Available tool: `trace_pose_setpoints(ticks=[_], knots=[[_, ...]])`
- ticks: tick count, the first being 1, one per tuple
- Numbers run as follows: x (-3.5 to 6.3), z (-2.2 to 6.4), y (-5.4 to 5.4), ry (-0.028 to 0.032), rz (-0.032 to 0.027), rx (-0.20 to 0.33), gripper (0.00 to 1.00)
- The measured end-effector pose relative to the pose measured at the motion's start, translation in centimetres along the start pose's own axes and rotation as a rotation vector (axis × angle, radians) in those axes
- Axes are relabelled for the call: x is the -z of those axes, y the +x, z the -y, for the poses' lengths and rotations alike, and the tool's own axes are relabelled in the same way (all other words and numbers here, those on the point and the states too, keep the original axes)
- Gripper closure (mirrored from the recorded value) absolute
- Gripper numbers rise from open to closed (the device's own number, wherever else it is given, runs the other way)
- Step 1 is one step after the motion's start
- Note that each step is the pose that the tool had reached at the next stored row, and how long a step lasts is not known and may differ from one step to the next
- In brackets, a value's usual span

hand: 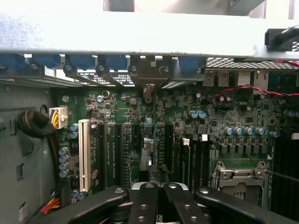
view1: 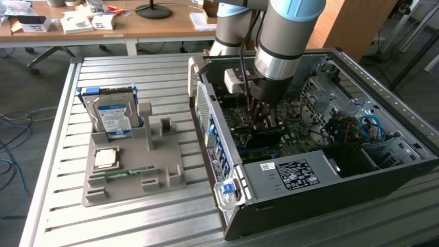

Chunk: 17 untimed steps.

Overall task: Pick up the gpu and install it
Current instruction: 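Press down on the gpu until it lock into place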

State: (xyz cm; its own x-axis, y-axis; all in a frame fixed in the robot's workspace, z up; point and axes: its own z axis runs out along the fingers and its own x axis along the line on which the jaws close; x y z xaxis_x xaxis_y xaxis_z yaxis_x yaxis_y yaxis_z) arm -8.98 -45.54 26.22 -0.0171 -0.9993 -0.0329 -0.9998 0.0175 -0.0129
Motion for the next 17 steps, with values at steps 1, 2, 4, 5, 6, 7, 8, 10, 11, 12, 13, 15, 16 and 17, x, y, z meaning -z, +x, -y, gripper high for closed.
trace_pose_setpoints(ticks=[1, 2, 4, 5, 6, 7, 8, 10, 11, 12, 13, 15, 16, 17], knots=[[0.00, 0.00, 0.0, 0.0001, 0.0000, 0.000, 0.89], [0.00, 0.00, 0.0, 0.0000, 0.0000, 0.000, 0.89], [0.00, 0.00, 0.0, 0.0001, 0.0002, 0.000, 0.89], [0.04, 0.00, 0.0, 0.0001, 0.0004, 0.000, 0.89], [0.16, 0.00, 0.0, 0.0005, 0.0013, 0.000, 0.89], [0.45, 0.00, 0.0, 0.0002, 0.0006, 0.000, 0.89], [0.77, 0.01, 0.0, 0.0000, 0.0000, 0.000, 0.89], [1.35, 0.01, 0.0, 0.0001, 0.0002, 0.000, 0.89], [1.64, 0.02, -0.1, 0.0001, 0.0002, 0.000, 0.89], [1.99, 0.02, -0.1, 0.0001, 0.0002, 0.000, 0.89], [2.33, 0.03, -0.1, 0.0001, 0.0001, 0.000, 0.89], [2.98, 0.03, -0.1, 0.0000, 0.0000, 0.000, 0.89], [3.31, 0.04, -0.1, 0.0000, 0.0000, 0.000, 0.89], [3.60, 0.04, -0.1, 0.0001, 0.0001, 0.000, 0.89]])
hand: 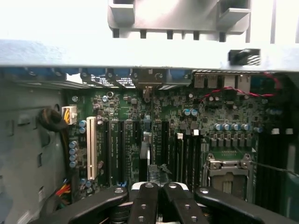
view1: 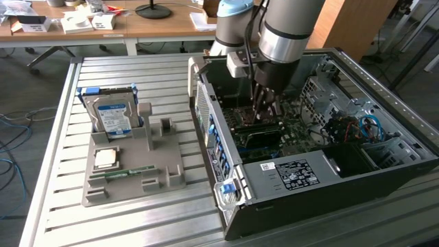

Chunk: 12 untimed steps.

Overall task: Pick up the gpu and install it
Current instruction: 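Press down on the gpu until it lock into place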

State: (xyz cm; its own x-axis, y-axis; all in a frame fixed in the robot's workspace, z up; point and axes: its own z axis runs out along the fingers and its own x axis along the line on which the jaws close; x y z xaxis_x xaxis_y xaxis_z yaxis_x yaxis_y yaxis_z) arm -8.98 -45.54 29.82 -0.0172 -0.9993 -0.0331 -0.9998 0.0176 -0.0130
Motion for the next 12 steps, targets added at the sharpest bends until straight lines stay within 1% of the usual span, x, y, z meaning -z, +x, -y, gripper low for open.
trace_pose_setpoints(ticks=[4, 8, 12], knots=[[1.05, 0.01, 0.0, 0.0000, -0.0001, 0.000, 0.89], [1.81, 0.02, -0.1, 0.0000, -0.0001, 0.000, 0.89], [1.96, 0.03, -0.1, 0.0001, 0.0001, 0.000, 0.89]])
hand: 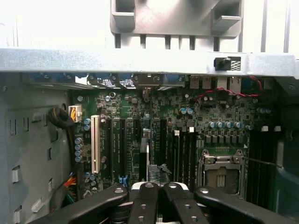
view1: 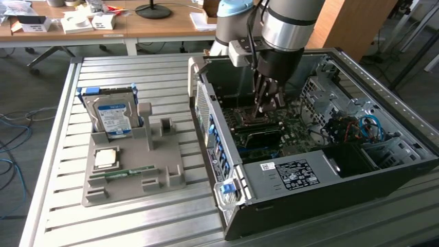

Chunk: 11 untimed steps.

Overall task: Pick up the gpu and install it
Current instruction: 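Press down on the gpu until it lock into place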

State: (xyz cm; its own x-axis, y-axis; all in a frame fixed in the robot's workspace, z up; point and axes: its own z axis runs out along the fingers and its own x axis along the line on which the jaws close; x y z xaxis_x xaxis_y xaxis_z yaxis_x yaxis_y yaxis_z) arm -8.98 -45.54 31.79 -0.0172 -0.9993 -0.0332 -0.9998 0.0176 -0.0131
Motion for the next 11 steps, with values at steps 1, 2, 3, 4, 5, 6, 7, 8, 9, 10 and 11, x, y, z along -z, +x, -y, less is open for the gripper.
trace_pose_setpoints(ticks=[1, 2, 3, 4, 5, 6, 7, 8, 9, 10, 11], knots=[[0.00, 0.00, 0.0, 0.0000, 0.0000, 0.000, 0.89], [0.00, 0.00, 0.0, -0.0001, 0.0000, 0.000, 0.89], [0.02, 0.09, 0.0, -0.0003, -0.0003, 0.000, 0.89], [0.02, 0.23, 0.0, -0.0002, -0.0004, 0.000, 0.89], [0.01, 0.40, 0.0, -0.0002, -0.0003, 0.000, 0.89], [0.00, 0.60, 0.0, -0.0001, -0.0001, 0.000, 0.89], [0.00, 0.77, 0.0, -0.0002, -0.0002, 0.000, 0.89], [0.00, 0.92, 0.0, -0.0002, -0.0002, 0.000, 0.89], [-0.01, 1.09, 0.0, -0.0001, -0.0001, 0.000, 0.89], [-0.01, 1.25, 0.0, -0.0002, -0.0001, 0.000, 0.89], [-0.01, 1.40, 0.0, -0.0002, -0.0002, 0.000, 0.89]])
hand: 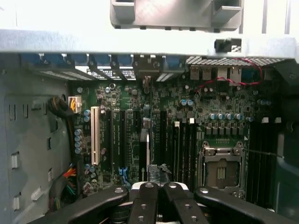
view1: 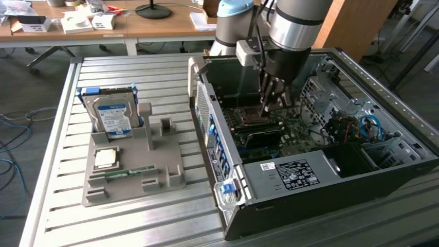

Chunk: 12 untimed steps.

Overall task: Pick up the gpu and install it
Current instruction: 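Press down on the gpu until it lock into place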

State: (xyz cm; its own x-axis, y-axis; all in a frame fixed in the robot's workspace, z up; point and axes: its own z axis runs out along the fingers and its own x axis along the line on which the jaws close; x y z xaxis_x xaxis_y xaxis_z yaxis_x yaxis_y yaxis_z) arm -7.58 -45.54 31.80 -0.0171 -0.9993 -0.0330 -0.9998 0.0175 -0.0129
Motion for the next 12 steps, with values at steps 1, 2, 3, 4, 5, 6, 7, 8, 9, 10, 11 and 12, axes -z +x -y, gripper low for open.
trace_pose_setpoints(ticks=[1, 2, 3, 4, 5, 6, 7, 8, 9, 10, 11, 12], knots=[[0.00, 0.09, 0.0, 0.0000, 0.0000, 0.000, 0.89], [0.00, 0.10, 0.0, 0.0000, 0.0000, 0.000, 0.89], [0.01, 0.11, 0.0, 0.0001, 0.0002, 0.000, 0.89], [0.15, 0.12, 0.0, 0.0000, 0.0000, 0.000, 0.89], [0.37, 0.13, 0.0, 0.0001, 0.0001, 0.000, 0.89], [0.63, 0.14, 0.0, 0.0001, 0.0000, 0.000, 0.89], [0.83, 0.14, 0.0, 0.0001, 0.0000, 0.000, 0.89], [0.99, 0.15, 0.0, 0.0000, 0.0000, 0.000, 0.89], [1.04, 0.15, 0.0, 0.0001, 0.0001, 0.000, 0.89], [1.03, 0.15, 0.0, 0.0001, 0.0002, 0.000, 0.89], [1.03, 0.15, 0.0, 0.0002, 0.0003, 0.000, 0.89], [1.04, 0.15, 0.0, 0.0000, 0.0000, 0.000, 0.89]])
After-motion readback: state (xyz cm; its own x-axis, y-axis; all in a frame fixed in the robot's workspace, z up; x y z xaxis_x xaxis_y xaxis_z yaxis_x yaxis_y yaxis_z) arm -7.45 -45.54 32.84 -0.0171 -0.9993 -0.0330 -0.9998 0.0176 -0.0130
